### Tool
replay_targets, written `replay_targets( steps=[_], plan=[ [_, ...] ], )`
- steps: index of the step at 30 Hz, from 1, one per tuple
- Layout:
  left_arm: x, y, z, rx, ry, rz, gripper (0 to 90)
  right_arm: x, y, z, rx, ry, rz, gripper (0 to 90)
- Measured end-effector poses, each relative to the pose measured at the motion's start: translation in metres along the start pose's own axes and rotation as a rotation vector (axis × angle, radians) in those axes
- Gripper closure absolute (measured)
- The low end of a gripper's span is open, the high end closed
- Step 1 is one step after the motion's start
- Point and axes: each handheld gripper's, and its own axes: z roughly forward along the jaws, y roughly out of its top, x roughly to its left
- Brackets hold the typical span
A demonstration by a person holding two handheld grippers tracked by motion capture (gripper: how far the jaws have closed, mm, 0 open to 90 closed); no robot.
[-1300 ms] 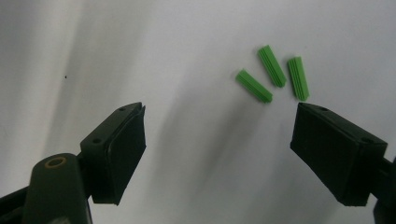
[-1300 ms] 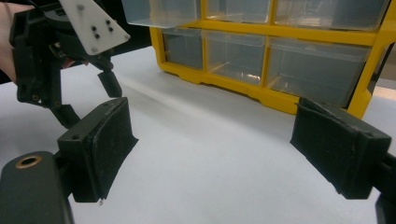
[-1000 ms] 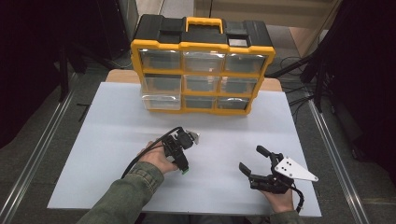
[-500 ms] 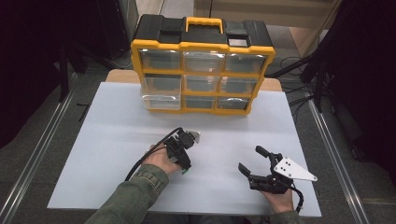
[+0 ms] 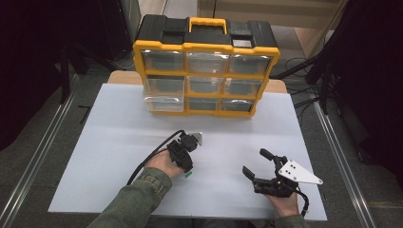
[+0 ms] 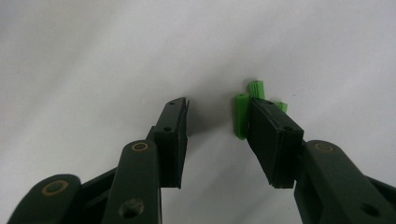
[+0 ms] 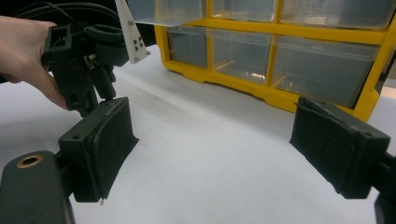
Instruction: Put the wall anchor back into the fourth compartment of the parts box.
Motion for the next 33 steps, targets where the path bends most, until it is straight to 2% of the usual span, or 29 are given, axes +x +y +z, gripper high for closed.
replay_targets(
  steps=[4, 8, 14, 24, 30, 31, 33],
  plan=[
    [-0.0032, -0.0014, 0.0012, -0.005, 0.041, 0.016, 63.8, 0.0004, 0.0000, 0.0002, -0.001, 0.003, 0.002, 13.7],
    [-0.0032, -0.0008, 0.0003, 0.005, 0.043, 0.023, 67.9, 0.0008, -0.0001, 0.0004, 0.003, 0.005, 0.001, 13.7],
    [-0.0022, -0.0017, 0.0005, 0.000, 0.040, 0.036, 83.0, 0.0002, -0.0002, 0.0004, 0.003, 0.003, 0.001, 13.7],
    [-0.0014, -0.0033, -0.0006, 0.006, 0.026, 0.054, 84.7, -0.0001, -0.0001, 0.0002, 0.002, 0.002, 0.003, 13.7],
    [-0.0045, -0.0064, -0.0036, 0.029, 0.053, 0.085, 84.9, 0.0005, -0.0002, 0.0002, 0.003, 0.004, 0.001, 13.7],
    [-0.0043, -0.0064, -0.0054, 0.039, 0.054, 0.102, 84.9, 0.0004, -0.0001, 0.0002, 0.001, 0.003, 0.000, 13.7],
    [-0.0052, -0.0066, -0.0087, 0.040, 0.053, 0.108, 84.9, 0.0003, 0.0000, -0.0002, 0.001, 0.001, 0.003, 13.7]
  ],
)
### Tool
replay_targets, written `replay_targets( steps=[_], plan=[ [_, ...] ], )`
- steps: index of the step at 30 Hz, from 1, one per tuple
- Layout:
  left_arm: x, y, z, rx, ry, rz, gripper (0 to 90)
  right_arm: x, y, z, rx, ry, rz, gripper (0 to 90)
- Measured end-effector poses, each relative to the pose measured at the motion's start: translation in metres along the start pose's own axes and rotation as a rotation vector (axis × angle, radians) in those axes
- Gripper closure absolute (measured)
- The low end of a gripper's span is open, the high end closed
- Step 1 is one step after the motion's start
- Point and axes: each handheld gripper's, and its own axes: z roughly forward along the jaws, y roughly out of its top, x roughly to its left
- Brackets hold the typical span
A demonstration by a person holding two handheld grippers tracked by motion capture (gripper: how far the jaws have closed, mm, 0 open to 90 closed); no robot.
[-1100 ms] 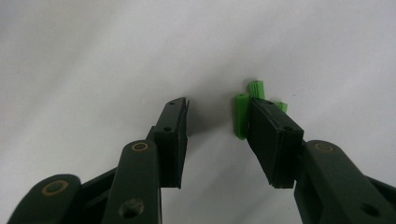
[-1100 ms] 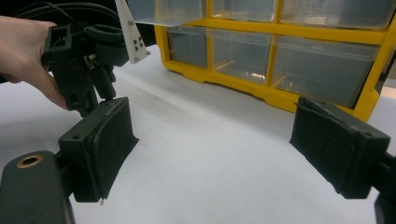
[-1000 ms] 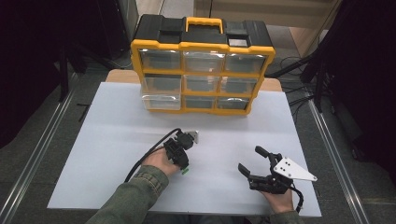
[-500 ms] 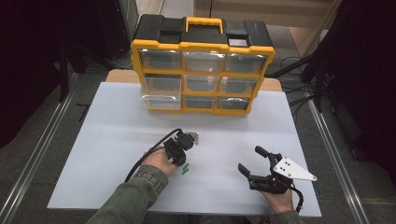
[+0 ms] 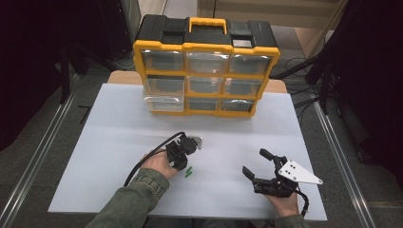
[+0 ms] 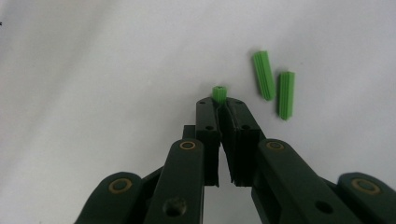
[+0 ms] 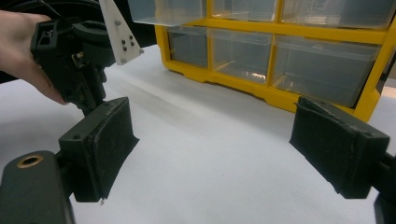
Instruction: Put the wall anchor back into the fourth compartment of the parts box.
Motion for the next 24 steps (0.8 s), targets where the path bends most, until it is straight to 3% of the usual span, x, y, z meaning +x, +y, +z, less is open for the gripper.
replay_targets(
  steps=[5, 11, 15, 24],
  plan=[
    [0.001, 0.000, -0.011, -0.004, 0.007, 0.007, 84.9, 0.000, 0.000, 0.000, -0.003, -0.001, -0.003, 13.7],
    [0.009, 0.002, -0.040, -0.003, 0.023, 0.029, 84.9, 0.000, 0.000, 0.000, -0.002, 0.002, 0.000, 13.7],
    [0.011, 0.003, -0.051, -0.018, 0.028, 0.024, 84.9, 0.000, 0.000, 0.001, 0.003, 0.006, -0.003, 13.7],
    [0.020, 0.005, -0.096, -0.034, 0.058, 0.031, 84.8, 0.000, 0.000, 0.002, 0.008, 0.006, -0.004, 13.7]
  ],
)
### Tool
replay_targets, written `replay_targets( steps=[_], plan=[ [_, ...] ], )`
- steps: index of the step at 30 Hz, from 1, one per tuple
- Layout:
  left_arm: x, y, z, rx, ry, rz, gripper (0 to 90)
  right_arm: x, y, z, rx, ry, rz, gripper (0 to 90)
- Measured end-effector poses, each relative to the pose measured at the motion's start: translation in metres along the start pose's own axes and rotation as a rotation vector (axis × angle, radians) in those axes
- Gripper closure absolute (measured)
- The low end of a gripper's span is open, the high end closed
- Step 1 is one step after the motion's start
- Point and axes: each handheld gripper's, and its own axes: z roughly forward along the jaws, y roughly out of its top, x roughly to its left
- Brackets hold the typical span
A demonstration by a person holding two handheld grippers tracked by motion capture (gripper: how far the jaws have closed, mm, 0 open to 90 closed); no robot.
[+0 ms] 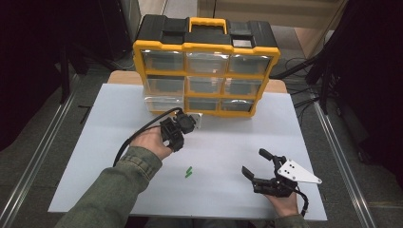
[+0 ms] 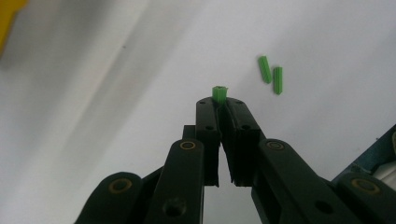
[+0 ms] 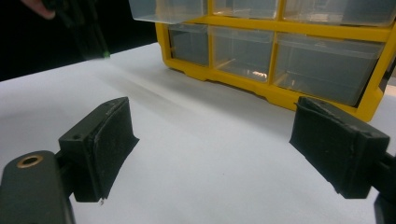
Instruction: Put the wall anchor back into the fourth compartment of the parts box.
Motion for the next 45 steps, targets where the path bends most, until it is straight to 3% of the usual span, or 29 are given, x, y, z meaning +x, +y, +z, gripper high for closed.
replay_targets(
  steps=[6, 17, 19, 22, 34, 42, 45],
  plan=[
    [0.013, 0.004, -0.031, -0.017, 0.017, -0.009, 84.9, 0.000, 0.000, 0.000, -0.003, -0.001, 0.000, 13.7],
    [0.035, 0.015, -0.072, -0.039, 0.041, -0.023, 84.8, 0.000, 0.000, -0.001, -0.002, -0.003, 0.002, 13.6],
    [0.046, 0.020, -0.088, -0.057, 0.062, -0.045, 84.7, -0.001, 0.000, -0.001, -0.002, -0.004, -0.002, 13.7],
    [0.056, 0.025, -0.095, -0.057, 0.064, -0.058, 84.7, 0.000, 0.000, -0.001, 0.003, -0.001, -0.004, 13.6],
    [0.089, 0.037, -0.093, -0.085, 0.035, -0.123, 84.7, 0.000, 0.000, -0.003, 0.006, -0.002, -0.003, 13.6],
    [0.104, 0.042, -0.091, -0.088, 0.057, -0.165, 84.7, -0.001, -0.001, -0.004, 0.005, -0.006, -0.003, 13.6],
    [0.104, 0.043, -0.090, -0.088, 0.059, -0.158, 84.6, -0.001, -0.001, -0.005, 0.006, -0.006, -0.005, 13.6]
  ],
)
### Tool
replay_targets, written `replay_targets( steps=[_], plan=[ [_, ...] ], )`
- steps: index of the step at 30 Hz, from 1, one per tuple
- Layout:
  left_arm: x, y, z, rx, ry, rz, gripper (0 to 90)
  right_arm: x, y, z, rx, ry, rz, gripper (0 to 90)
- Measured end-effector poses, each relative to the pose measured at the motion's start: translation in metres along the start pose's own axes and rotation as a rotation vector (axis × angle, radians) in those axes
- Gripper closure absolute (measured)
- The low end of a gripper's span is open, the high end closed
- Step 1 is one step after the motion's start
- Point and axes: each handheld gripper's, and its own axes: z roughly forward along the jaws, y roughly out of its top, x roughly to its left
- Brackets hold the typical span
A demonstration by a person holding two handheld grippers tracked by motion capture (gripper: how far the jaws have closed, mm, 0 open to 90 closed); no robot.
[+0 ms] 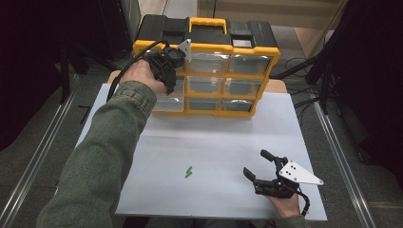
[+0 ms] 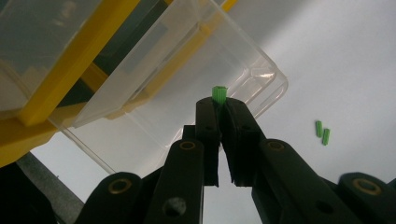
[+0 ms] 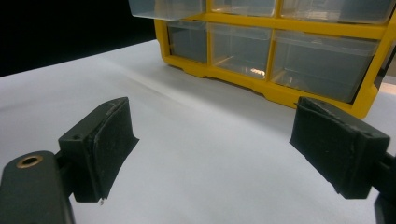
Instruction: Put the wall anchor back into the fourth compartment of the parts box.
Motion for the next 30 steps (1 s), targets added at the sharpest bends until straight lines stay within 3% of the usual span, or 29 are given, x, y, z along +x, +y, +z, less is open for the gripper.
replay_targets(
  steps=[8, 10, 13, 14, 16, 18, 30],
  plan=[
    [0.002, 0.000, -0.007, -0.059, 0.029, -0.025, 81.5, 0.000, 0.000, 0.000, 0.002, 0.002, 0.001, 13.6],
    [0.002, -0.001, -0.008, -0.061, 0.026, -0.031, 67.5, 0.001, 0.000, 0.000, 0.002, 0.003, 0.000, 13.6],
    [-0.001, -0.002, -0.011, -0.072, 0.035, -0.032, 54.3, 0.000, 0.000, 0.000, 0.002, 0.001, -0.001, 13.6],
    [-0.002, -0.003, -0.011, -0.070, 0.050, -0.031, 54.3, 0.001, 0.000, 0.000, 0.002, 0.001, 0.000, 13.6],
    [-0.004, -0.004, -0.013, -0.072, 0.081, -0.025, 41.5, 0.001, 0.000, 0.000, 0.004, 0.001, -0.002, 13.6],
    [-0.005, -0.005, -0.014, -0.081, 0.101, -0.026, 36.4, 0.001, 0.000, 0.000, 0.006, 0.001, -0.003, 13.6],
    [-0.002, -0.010, -0.019, -0.098, 0.103, -0.038, 35.6, 0.002, 0.000, 0.000, 0.009, 0.003, -0.004, 13.6]
  ],
)
